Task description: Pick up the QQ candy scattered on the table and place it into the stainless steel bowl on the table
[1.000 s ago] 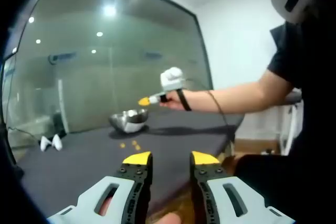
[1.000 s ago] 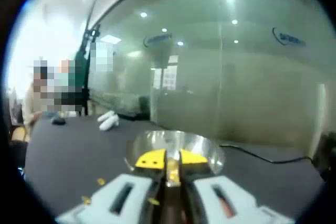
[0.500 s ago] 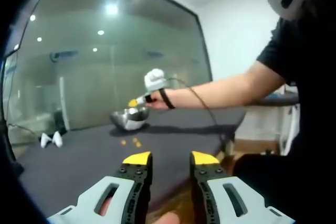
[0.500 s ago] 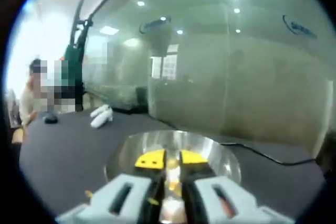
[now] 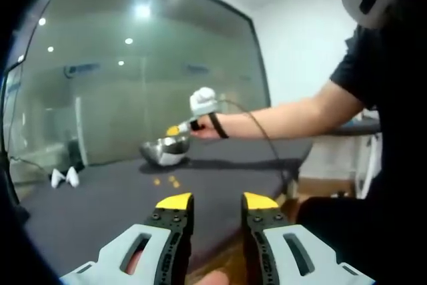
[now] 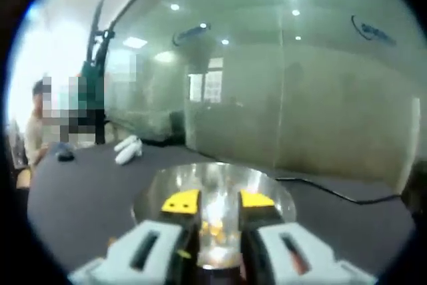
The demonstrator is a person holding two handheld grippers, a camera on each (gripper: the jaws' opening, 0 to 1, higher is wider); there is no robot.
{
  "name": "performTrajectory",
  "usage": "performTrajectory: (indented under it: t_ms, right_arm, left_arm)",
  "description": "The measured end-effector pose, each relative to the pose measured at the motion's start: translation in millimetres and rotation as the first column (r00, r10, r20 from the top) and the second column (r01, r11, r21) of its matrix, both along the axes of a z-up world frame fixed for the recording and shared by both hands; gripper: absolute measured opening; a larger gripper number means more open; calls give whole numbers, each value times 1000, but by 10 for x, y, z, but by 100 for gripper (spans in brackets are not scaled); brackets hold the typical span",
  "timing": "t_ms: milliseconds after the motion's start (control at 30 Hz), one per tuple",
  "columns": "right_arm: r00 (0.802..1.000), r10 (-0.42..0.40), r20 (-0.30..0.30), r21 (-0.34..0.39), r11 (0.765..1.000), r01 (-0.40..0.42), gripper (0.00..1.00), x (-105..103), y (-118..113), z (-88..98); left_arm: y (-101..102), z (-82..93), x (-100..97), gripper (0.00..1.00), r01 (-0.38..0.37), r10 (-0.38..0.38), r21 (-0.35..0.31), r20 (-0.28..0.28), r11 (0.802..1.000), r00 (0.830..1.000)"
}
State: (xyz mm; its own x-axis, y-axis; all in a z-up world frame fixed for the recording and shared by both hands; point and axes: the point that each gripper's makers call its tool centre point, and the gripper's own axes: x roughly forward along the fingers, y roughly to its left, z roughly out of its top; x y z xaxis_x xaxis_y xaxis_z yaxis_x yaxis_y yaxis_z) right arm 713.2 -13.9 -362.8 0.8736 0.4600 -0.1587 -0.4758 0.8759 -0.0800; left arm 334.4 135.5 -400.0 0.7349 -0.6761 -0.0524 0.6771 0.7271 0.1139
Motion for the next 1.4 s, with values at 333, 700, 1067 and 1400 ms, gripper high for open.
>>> performTrajectory:
  t_ms: [333, 700, 1067, 1400]
  right_arm:
    - [998, 32, 58, 35, 999, -34, 21, -261, -91, 222]
    - [940, 307, 148, -62, 952, -301, 24, -1050, 172, 423]
    - [865, 502, -26, -43, 864, -502, 25, -1949, 183, -493]
    - [833, 549, -75, 0, 835, -550, 24, -2034, 304, -682]
  left_arm:
    - [-55, 10, -10, 30, 13, -13, 7, 6, 1000, 1000]
    - [-100, 44, 2, 32, 24, -24, 2, 14, 1000, 1000]
    - [-59, 46, 0, 33, 21, -21, -1, 11, 1000, 1000]
    - [-90, 30, -4, 33, 28, -28, 12, 11, 1000, 1000]
